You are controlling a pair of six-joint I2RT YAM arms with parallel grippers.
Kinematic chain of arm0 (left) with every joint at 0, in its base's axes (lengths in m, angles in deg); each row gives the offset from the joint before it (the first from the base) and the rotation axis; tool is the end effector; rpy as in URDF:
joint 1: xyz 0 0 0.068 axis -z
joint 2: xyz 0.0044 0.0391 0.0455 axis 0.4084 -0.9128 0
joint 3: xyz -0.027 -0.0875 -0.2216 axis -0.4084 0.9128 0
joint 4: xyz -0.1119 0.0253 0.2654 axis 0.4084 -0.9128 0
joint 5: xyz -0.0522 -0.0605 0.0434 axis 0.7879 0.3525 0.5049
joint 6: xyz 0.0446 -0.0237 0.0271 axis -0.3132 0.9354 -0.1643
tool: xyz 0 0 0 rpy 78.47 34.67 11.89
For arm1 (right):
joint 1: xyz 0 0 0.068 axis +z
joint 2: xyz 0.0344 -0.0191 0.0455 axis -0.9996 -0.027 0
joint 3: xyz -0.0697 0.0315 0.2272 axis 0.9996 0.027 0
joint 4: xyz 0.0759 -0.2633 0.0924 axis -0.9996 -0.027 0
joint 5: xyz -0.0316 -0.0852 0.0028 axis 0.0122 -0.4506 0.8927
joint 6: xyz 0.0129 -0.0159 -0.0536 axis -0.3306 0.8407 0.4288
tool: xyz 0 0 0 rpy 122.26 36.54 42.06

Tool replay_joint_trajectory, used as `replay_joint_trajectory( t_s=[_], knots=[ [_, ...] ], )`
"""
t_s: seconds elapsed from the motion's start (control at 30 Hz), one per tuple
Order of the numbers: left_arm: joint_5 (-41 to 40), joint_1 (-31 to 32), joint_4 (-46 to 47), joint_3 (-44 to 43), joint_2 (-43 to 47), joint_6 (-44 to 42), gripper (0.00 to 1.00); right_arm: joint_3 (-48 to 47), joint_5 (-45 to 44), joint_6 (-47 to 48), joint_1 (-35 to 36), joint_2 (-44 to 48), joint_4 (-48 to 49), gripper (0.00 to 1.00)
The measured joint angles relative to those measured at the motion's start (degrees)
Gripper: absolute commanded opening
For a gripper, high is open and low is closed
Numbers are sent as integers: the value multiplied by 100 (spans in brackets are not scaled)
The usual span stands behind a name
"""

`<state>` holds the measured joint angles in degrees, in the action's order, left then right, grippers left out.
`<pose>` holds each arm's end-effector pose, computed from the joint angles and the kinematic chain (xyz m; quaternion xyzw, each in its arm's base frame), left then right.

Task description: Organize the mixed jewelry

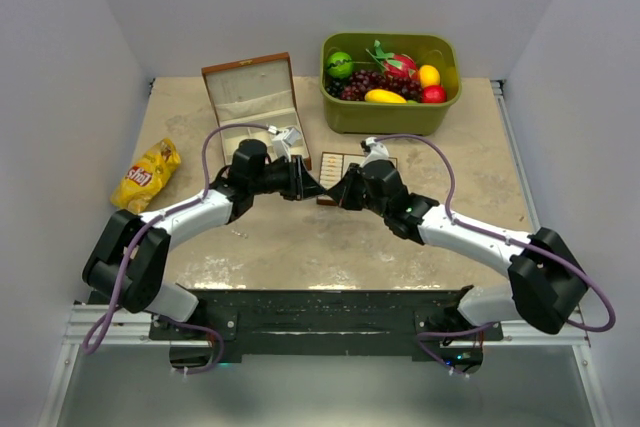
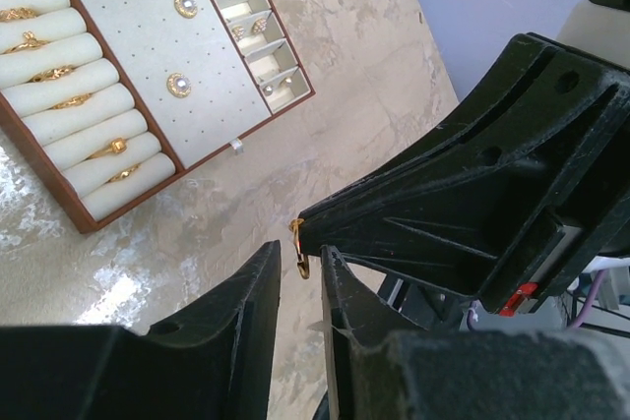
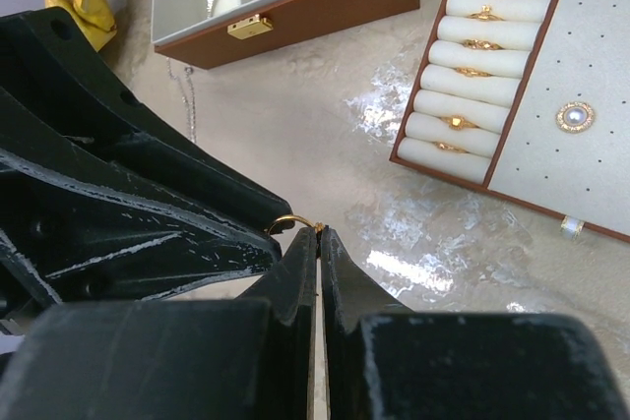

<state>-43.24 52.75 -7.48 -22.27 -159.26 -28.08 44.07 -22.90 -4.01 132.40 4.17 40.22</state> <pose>0.2903 -0.1857 0.1670 0.1018 0.8096 -0.4995 0.2909 0.2440 0.2302 0.1874 0.0229 0.8494 0.3384 0.4043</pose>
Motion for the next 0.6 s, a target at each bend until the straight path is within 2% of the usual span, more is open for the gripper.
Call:
replay_joint_trajectory(
  t_s=[0.13, 0.3, 0.43, 0.6],
  knots=[
    [11, 0, -35, -9, 0, -2, 18, 0, -13, -2, 0, 90, 2, 0],
    [94, 0, -33, -52, -2, -2, 14, 0, -24, -15, 0, 105, 13, 0],
    [127, 0, -35, -57, -2, 0, 4, 0, -22, -15, 0, 105, 22, 0],
    [131, 0, -50, -76, -2, -11, 0, 0, -22, -17, 0, 107, 31, 0]
  ],
)
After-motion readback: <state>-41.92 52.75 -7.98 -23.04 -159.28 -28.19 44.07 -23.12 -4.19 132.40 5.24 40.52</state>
